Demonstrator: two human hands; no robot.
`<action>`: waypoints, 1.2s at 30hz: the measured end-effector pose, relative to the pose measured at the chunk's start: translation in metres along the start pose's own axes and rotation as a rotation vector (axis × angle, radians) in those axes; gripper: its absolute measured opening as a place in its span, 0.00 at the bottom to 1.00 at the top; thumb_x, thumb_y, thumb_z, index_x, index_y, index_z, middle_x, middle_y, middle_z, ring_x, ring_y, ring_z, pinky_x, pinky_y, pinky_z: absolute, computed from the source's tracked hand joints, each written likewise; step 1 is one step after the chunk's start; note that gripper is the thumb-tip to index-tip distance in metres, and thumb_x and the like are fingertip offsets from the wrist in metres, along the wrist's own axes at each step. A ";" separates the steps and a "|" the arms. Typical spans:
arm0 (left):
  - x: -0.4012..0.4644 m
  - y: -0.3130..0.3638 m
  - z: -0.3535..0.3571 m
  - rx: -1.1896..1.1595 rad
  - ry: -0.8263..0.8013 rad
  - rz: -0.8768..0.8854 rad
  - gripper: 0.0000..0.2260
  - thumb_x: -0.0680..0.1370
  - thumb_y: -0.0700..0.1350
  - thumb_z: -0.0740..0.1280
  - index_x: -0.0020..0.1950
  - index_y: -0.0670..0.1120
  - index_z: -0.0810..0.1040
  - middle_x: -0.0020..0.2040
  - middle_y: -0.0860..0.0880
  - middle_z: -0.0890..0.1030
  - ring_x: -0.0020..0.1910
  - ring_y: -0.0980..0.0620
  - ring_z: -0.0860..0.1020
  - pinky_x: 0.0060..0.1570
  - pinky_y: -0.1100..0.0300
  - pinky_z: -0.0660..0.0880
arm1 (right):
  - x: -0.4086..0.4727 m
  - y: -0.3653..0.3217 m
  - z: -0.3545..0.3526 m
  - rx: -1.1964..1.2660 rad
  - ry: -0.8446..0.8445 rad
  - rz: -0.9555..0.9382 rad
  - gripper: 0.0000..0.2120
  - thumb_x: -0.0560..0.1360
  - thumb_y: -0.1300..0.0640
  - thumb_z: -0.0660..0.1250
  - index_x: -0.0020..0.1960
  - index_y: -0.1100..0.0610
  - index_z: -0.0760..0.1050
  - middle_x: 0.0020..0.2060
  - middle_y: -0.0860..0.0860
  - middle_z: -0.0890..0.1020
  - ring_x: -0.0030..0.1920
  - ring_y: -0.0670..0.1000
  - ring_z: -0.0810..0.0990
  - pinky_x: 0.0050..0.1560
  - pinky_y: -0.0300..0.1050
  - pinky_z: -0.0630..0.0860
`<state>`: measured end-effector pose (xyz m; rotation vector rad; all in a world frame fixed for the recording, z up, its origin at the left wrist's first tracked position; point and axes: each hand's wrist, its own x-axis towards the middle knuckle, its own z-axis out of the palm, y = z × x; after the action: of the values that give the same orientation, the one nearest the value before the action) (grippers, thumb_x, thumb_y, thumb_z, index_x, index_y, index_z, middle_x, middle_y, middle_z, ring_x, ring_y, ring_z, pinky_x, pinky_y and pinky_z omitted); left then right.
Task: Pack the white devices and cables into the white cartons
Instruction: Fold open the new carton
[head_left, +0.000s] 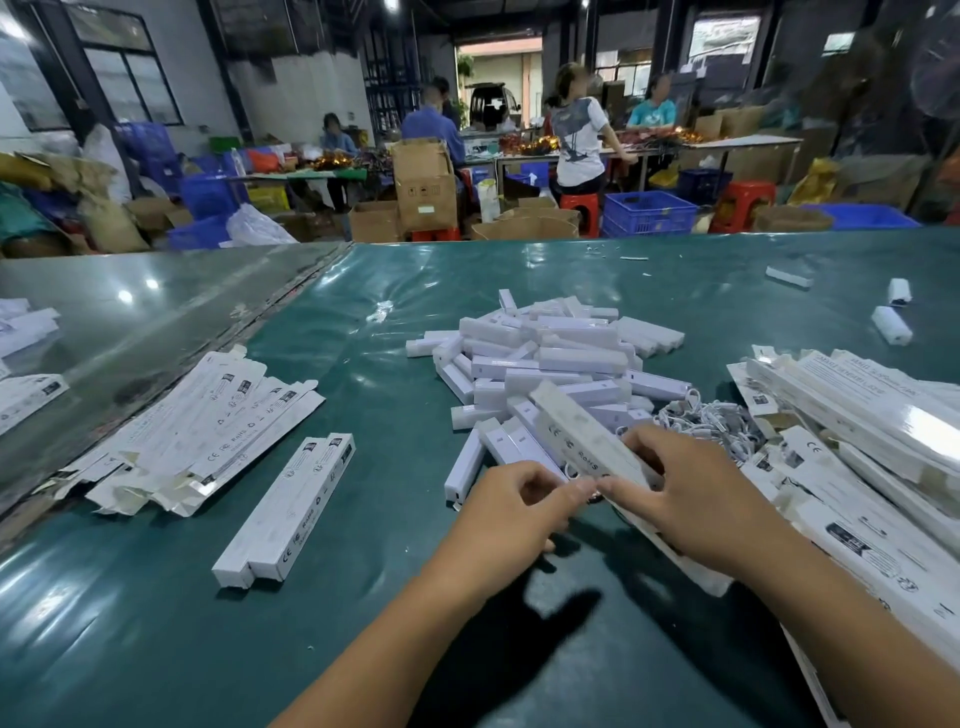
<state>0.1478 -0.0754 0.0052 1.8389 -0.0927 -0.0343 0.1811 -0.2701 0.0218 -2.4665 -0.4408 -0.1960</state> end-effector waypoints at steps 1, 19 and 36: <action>-0.001 0.002 0.001 -0.107 -0.028 -0.013 0.15 0.75 0.56 0.74 0.53 0.47 0.81 0.49 0.50 0.86 0.47 0.56 0.84 0.51 0.49 0.82 | -0.003 -0.006 -0.003 0.114 0.008 -0.042 0.13 0.74 0.39 0.72 0.48 0.48 0.78 0.38 0.44 0.83 0.35 0.44 0.79 0.34 0.37 0.73; -0.010 0.017 -0.010 0.150 0.216 0.463 0.10 0.73 0.51 0.74 0.38 0.47 0.78 0.27 0.52 0.76 0.24 0.55 0.73 0.25 0.59 0.71 | -0.031 -0.055 -0.009 0.106 0.527 -0.676 0.14 0.78 0.57 0.64 0.59 0.62 0.81 0.56 0.52 0.82 0.58 0.51 0.79 0.61 0.41 0.72; -0.013 0.019 -0.008 0.400 0.225 0.460 0.15 0.75 0.58 0.70 0.41 0.47 0.80 0.29 0.50 0.75 0.28 0.48 0.70 0.30 0.49 0.71 | -0.021 -0.049 -0.001 0.678 0.374 -0.185 0.03 0.74 0.47 0.73 0.43 0.44 0.85 0.44 0.45 0.81 0.44 0.48 0.82 0.42 0.37 0.77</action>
<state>0.1341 -0.0719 0.0252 2.1628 -0.3849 0.5461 0.1440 -0.2392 0.0445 -1.6807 -0.4744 -0.4863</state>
